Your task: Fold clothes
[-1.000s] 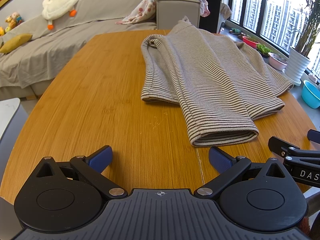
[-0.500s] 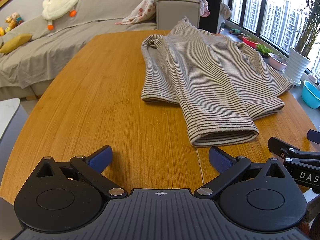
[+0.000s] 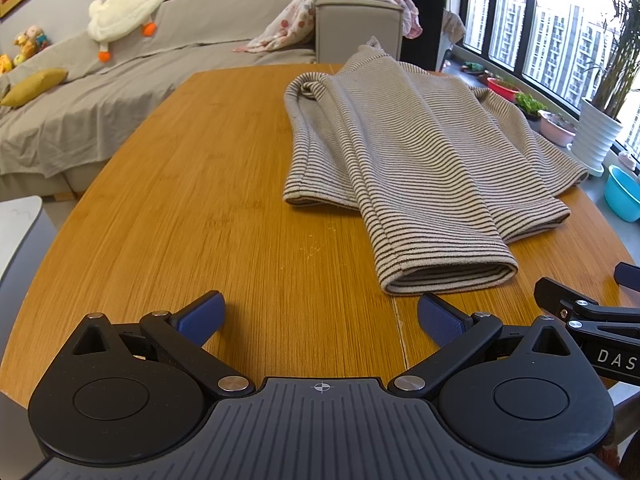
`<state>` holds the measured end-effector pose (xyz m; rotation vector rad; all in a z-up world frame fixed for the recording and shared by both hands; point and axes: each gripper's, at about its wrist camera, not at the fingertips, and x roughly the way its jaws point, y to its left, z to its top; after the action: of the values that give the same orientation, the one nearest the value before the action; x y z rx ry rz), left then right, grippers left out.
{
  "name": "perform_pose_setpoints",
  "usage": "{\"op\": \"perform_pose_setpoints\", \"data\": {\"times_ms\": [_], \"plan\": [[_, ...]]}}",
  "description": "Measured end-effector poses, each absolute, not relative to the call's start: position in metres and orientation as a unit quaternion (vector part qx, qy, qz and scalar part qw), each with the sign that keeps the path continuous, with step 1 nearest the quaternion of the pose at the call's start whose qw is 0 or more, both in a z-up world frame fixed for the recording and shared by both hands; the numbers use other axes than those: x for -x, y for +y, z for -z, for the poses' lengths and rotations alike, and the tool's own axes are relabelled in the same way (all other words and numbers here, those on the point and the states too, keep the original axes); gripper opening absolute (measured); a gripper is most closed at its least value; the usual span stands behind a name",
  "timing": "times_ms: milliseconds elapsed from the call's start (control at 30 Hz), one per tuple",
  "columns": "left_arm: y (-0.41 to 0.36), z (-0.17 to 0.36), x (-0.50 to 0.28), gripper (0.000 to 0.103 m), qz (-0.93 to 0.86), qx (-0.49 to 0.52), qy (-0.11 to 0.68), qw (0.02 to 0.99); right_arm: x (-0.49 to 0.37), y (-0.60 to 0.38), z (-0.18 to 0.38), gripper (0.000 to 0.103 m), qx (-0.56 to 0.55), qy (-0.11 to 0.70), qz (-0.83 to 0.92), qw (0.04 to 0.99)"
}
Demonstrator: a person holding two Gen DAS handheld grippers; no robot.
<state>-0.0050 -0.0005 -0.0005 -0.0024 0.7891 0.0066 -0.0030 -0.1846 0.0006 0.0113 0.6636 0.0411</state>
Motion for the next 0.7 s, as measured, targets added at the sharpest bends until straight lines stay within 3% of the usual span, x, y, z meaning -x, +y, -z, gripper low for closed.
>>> {"op": "perform_pose_setpoints", "data": {"times_ms": [700], "plan": [[0.0014,0.0001,0.0067,0.103,0.0,-0.002,0.383,0.924,0.0034,-0.1838,-0.0016,0.103,0.009,0.329,-0.015,0.944]]}}
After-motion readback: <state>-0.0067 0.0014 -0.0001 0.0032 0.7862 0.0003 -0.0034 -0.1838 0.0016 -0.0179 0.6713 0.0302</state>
